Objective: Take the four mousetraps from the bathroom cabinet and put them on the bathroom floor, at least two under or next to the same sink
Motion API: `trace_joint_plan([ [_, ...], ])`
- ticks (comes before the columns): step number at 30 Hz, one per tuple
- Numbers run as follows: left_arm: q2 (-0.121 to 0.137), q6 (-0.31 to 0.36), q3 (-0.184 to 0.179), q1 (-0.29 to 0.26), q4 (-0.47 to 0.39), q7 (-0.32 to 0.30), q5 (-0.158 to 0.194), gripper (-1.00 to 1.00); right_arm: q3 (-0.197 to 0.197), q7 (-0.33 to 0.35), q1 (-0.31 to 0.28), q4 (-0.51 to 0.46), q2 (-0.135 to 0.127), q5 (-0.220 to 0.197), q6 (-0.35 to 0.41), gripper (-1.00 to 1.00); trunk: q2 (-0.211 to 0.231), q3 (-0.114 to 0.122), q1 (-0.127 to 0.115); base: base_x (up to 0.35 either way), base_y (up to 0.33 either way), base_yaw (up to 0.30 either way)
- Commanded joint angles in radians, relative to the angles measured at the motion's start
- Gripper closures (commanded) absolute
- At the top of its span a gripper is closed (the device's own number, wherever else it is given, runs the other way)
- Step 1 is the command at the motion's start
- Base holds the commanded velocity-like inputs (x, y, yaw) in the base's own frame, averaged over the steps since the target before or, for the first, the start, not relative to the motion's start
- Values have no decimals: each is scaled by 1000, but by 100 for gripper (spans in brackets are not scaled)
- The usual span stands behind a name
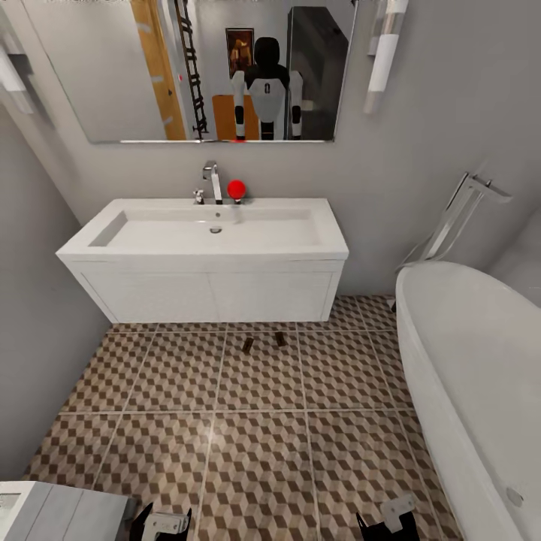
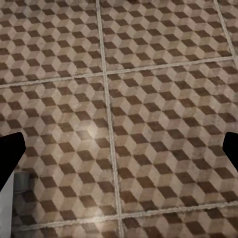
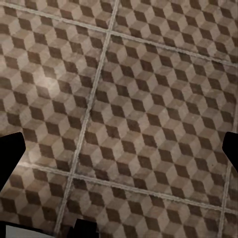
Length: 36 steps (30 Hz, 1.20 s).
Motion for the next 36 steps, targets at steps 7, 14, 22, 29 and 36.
trace_joint_plan([
  [7,0,-5,-5,-1,4,3,-2,-100,3,2,-1,1,0,-4,-3,-100,49,21,-27,0,0,0],
  [14,0,-5,-5,-1,4,3,-2,-100,3,2,-1,1,0,-4,-3,-100,98,43,-54,0,0,0],
  [22,0,-5,-5,-1,4,3,-2,-100,3,2,-1,1,0,-4,-3,-100,154,68,-84,0,0,0],
  [29,0,-5,-5,-1,4,3,-2,-100,3,2,-1,1,0,-4,-3,-100,203,90,-111,0,0,0],
  [36,0,-5,-5,0,4,3,-2,-100,3,2,-1,1,0,-4,-3,-100,252,112,-138,0,0,0],
])
